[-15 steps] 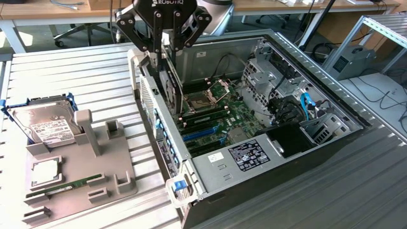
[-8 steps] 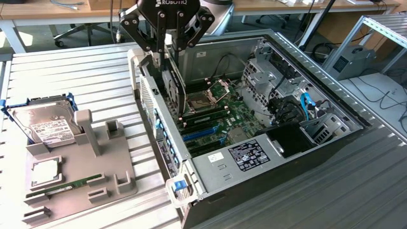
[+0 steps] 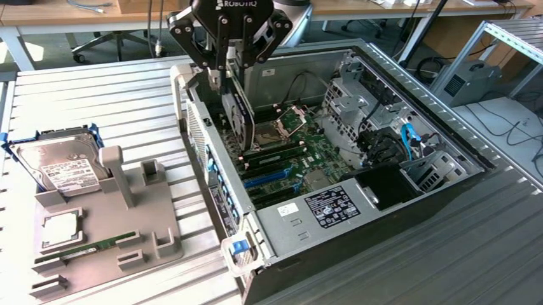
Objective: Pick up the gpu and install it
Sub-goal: 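Pick up the gpu and move the gpu toward the slot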
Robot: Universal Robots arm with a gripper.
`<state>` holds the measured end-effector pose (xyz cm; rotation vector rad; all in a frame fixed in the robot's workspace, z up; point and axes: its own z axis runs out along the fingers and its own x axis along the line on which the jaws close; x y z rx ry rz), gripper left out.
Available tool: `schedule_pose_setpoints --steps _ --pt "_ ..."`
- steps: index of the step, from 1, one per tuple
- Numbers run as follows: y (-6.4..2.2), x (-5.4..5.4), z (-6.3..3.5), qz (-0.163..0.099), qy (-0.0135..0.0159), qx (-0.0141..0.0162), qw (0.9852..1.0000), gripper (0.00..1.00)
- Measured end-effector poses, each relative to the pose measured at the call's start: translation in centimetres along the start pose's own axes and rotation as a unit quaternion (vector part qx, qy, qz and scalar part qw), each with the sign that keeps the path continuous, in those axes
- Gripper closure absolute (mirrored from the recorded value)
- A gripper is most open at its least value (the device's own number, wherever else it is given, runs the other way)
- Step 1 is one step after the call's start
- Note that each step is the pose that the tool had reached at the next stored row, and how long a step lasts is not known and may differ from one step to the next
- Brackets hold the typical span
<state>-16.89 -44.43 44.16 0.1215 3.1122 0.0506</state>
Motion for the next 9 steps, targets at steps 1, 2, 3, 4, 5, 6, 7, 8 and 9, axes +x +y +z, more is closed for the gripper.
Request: schedule_pose_setpoints --steps 1,2,3,4,5,6,7,8,9 --pt "0.01 -0.10 0.02 0.000 0.0000 0.0000 1.0000 0.73" --pt "0.02 -0.24 0.04 0.000 0.0000 0.0001 1.0000 0.73" --pt "0.03 -0.32 0.05 0.000 0.0000 0.0001 1.0000 0.73" --pt "0.03 -0.42 0.07 0.000 0.0000 0.0001 1.0000 0.73" --pt "0.04 -0.50 0.09 0.000 0.0000 0.0002 1.0000 0.73" --pt "0.05 -0.60 0.10 0.000 0.0000 0.0002 1.0000 0.73" --pt "0.06 -0.68 0.12 0.000 -0.0001 0.0003 1.0000 0.73" --pt "0.06 -0.77 0.13 0.000 -0.0001 0.0003 1.0000 0.73" --pt "0.07 -0.85 0.15 0.000 -0.0001 0.0004 1.0000 0.73"
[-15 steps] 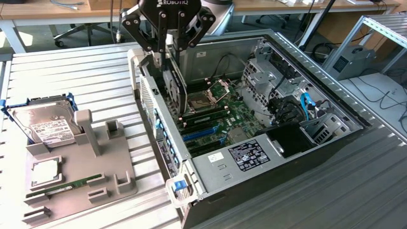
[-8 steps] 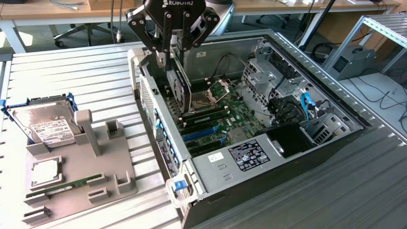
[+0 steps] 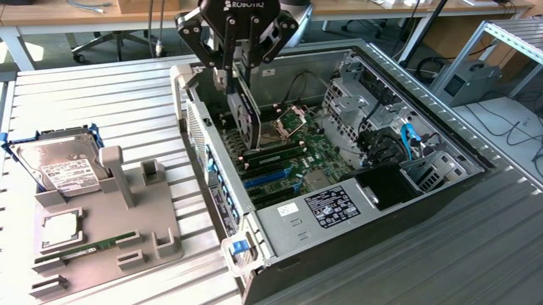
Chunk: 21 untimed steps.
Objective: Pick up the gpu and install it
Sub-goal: 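Pick up the gpu and move the gpu toward the slot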
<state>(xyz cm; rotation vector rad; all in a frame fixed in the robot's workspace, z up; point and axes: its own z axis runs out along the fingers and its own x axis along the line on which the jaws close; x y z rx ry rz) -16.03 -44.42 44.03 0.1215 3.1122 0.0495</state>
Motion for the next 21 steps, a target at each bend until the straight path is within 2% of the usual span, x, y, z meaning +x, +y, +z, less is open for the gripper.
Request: schedule_pose_setpoints --steps 21 --pt "0.18 -2.0 0.31 0.000 -0.0001 0.0013 1.0000 0.73"
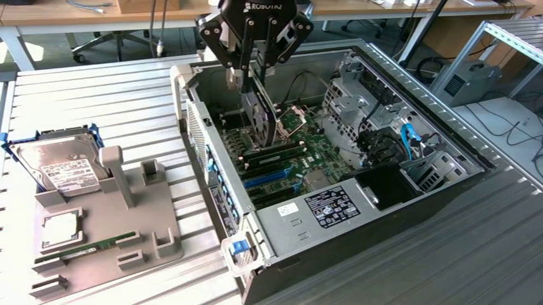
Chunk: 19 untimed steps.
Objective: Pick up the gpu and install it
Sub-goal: 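Pick up the gpu and move the gpu toward the slot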
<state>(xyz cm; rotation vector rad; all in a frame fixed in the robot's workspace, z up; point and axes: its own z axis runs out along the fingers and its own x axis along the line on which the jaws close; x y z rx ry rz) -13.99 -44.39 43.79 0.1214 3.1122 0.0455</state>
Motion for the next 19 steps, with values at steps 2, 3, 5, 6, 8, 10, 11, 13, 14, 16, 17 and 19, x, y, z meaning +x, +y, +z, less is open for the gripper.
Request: schedule_pose_setpoints --steps 2,3,5,6,8,10,11,13,14,16,17,19 --pt "0.02 -0.2 0.04 0.000 0.0000 0.0001 1.0000 0.73" --pt "0.03 -0.4 0.05 0.000 0.0000 0.0002 1.0000 0.73" --pt "0.04 -0.5 0.08 0.000 0.0000 0.0003 1.0000 0.73" --pt "0.05 -0.6 0.09 0.000 0.0000 0.0004 1.0000 0.73" --pt "0.07 -0.8 0.12 0.000 -0.0001 0.0005 1.0000 0.73" --pt "0.08 -0.9 0.14 0.000 -0.0001 0.0006 1.0000 0.73" --pt "0.08 -1.0 0.16 0.000 -0.0001 0.0006 1.0000 0.73" --pt "0.10 -1.2 0.18 0.000 -0.0001 0.0007 1.0000 0.73" --pt "0.10 -1.2 0.19 0.000 -0.0001 0.0007 1.0000 0.73" --pt "0.11 -1.4 0.21 0.000 -0.0001 0.0008 1.0000 0.73" --pt "0.12 -1.4 0.21 0.000 -0.0001 0.0009 1.0000 0.73" --pt "0.13 -1.6 0.24 0.000 -0.0001 0.0009 1.0000 0.73"
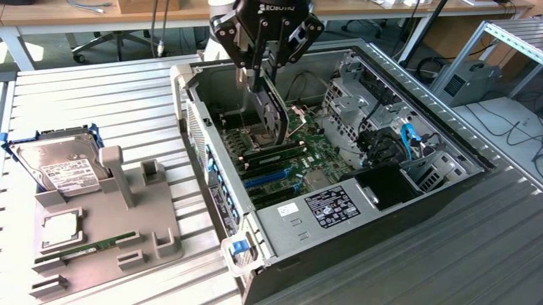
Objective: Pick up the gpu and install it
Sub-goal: 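Pick up the gpu and move the gpu toward the slot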
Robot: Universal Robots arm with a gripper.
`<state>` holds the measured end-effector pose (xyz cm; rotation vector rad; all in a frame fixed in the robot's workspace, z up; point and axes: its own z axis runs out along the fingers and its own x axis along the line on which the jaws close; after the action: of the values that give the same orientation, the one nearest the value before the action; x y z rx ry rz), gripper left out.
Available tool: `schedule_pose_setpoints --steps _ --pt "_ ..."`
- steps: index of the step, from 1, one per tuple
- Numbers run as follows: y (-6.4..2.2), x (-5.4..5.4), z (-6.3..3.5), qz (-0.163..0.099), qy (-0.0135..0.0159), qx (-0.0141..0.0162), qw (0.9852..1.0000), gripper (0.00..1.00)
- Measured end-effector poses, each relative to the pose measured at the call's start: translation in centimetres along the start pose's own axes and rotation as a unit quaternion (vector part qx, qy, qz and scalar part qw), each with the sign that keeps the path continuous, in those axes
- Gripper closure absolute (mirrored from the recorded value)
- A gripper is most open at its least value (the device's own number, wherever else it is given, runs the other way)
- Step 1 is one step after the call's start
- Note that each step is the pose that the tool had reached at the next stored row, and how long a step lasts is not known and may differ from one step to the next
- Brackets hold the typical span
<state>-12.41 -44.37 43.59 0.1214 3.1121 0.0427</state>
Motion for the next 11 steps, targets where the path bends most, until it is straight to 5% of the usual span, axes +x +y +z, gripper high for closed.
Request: schedule_pose_setpoints --steps 11 --pt "0.07 -0.79 0.12 0.000 0.0000 0.0004 1.0000 0.73"
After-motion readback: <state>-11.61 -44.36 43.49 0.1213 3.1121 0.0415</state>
